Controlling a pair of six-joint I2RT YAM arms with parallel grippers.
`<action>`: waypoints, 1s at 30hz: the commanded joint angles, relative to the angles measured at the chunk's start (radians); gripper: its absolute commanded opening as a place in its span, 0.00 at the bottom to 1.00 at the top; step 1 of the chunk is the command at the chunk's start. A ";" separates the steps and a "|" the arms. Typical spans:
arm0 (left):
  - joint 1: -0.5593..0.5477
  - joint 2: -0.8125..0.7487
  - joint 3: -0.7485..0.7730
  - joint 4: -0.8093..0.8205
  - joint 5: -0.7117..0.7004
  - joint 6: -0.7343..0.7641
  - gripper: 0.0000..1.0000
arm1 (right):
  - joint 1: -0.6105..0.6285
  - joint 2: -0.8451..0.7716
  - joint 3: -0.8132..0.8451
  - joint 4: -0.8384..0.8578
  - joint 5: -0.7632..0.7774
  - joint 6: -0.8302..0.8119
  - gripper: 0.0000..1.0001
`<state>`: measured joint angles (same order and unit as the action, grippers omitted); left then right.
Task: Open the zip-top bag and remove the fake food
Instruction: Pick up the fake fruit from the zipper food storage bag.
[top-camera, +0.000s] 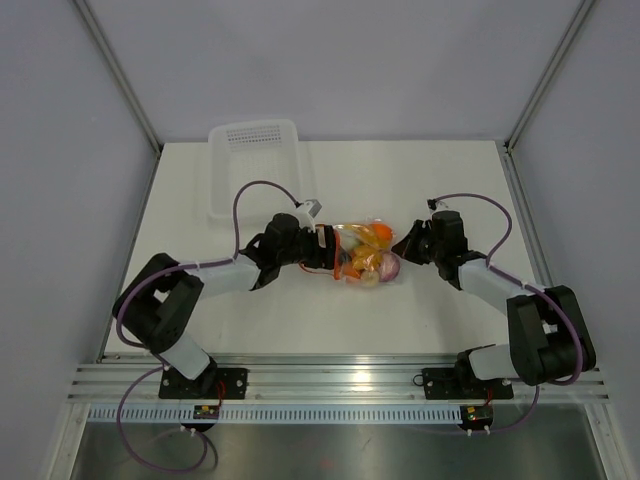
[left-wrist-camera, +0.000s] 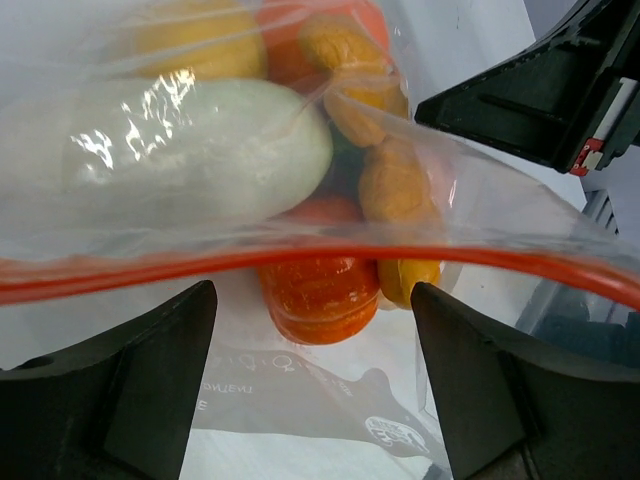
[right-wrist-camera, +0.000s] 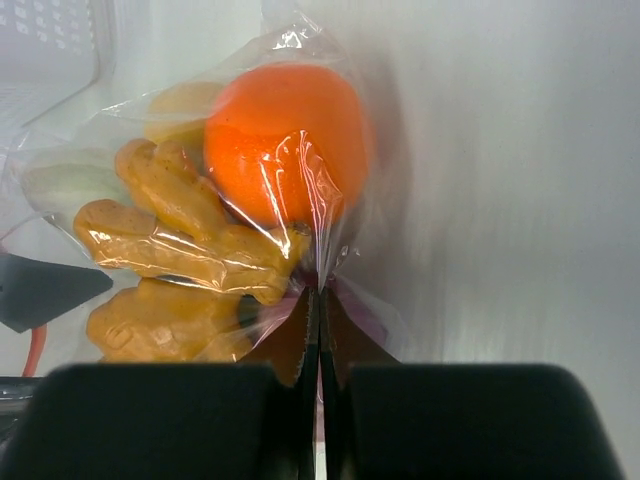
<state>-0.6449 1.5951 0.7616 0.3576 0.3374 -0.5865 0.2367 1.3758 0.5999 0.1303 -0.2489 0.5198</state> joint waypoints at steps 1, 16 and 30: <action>-0.019 0.019 -0.028 0.115 -0.020 -0.079 0.82 | -0.004 -0.041 -0.005 0.048 -0.010 -0.006 0.00; -0.091 0.140 0.002 0.169 -0.076 -0.135 0.84 | 0.010 -0.057 -0.012 0.057 -0.009 -0.006 0.00; -0.111 0.177 0.062 0.084 -0.132 -0.102 0.49 | 0.046 -0.064 -0.003 0.037 0.040 -0.009 0.00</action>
<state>-0.7536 1.7645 0.8055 0.4458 0.2493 -0.7116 0.2714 1.3361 0.5880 0.1452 -0.2253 0.5167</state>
